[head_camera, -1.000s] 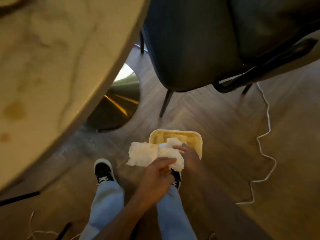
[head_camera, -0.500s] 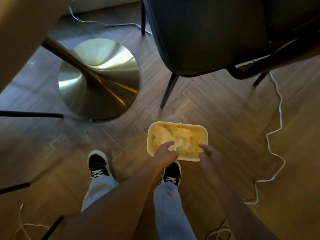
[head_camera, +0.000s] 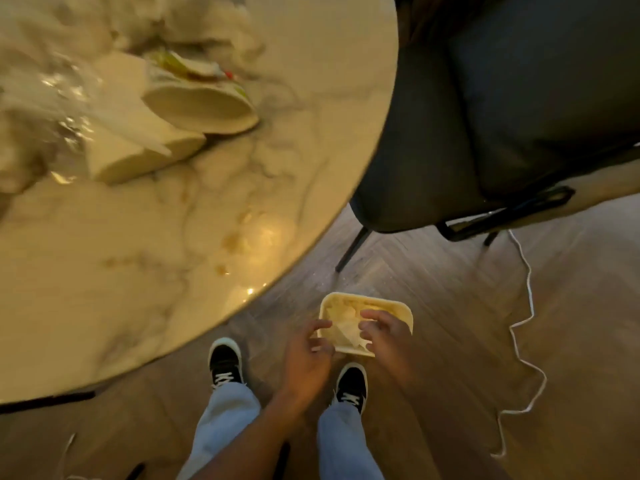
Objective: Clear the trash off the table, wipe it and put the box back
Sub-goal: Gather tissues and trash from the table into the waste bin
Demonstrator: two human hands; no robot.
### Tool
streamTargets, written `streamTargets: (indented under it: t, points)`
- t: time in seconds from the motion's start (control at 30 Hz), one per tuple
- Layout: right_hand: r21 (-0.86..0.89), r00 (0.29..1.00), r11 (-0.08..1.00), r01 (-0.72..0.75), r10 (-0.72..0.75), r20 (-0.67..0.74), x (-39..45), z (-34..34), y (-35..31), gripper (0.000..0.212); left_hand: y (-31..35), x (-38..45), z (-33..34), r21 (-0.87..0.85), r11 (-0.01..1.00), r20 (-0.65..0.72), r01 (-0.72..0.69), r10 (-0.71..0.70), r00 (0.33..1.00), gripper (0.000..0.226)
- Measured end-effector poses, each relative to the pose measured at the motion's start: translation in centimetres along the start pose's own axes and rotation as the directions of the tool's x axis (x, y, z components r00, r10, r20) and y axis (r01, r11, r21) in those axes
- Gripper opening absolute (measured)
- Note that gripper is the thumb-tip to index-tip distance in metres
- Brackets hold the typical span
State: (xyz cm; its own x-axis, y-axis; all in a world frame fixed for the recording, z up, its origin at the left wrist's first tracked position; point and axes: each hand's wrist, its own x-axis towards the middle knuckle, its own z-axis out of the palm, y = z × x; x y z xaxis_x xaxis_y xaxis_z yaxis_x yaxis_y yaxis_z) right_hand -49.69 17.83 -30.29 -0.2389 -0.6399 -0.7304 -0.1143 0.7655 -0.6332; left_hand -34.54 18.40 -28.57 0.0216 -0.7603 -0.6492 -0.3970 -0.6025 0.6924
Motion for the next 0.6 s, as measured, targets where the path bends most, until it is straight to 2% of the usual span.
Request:
streamTargets:
  t: [0.1,0.2,0.3,0.4,0.5,0.6]
  points:
    - [-0.025,0.998,0.999,0.028,-0.027,0.058,-4.0,0.5,-3.8,0.024,3.2,-3.9,-4.0,-0.02,0.997,-0.037,-0.07,0.069,0.997,0.034]
    - [-0.074,0.993,0.994,0.076,-0.069,0.095,-7.8,0.8,-7.3,0.021,5.8,-7.2,-7.5,-0.055,0.995,-0.04,-0.078,0.076,0.996,0.035]
    - [-0.148,0.98,0.978,0.148,-0.125,0.155,-11.9,1.2,-11.1,0.018,7.9,-10.3,-10.7,-0.059,0.995,0.032,-0.085,0.087,0.996,0.029]
    - [-0.253,0.948,0.941,0.225,-0.151,0.28,-15.8,1.3,-15.2,0.01,9.9,-12.8,-13.9,-0.089,0.991,0.101,-0.103,0.112,0.989,0.027]
    - [-0.318,0.911,0.902,0.292,-0.16,0.381,-18.9,1.6,-19.3,0.01,11.7,-14.9,-17.3,-0.098,0.985,0.187,-0.144,0.16,0.969,0.028]
    - [-0.283,0.904,0.892,0.352,-0.245,0.351,-20.5,3.7,-23.3,0.012,12.4,-15.6,-21.3,-0.125,0.967,0.188,-0.221,0.242,0.952,0.028]
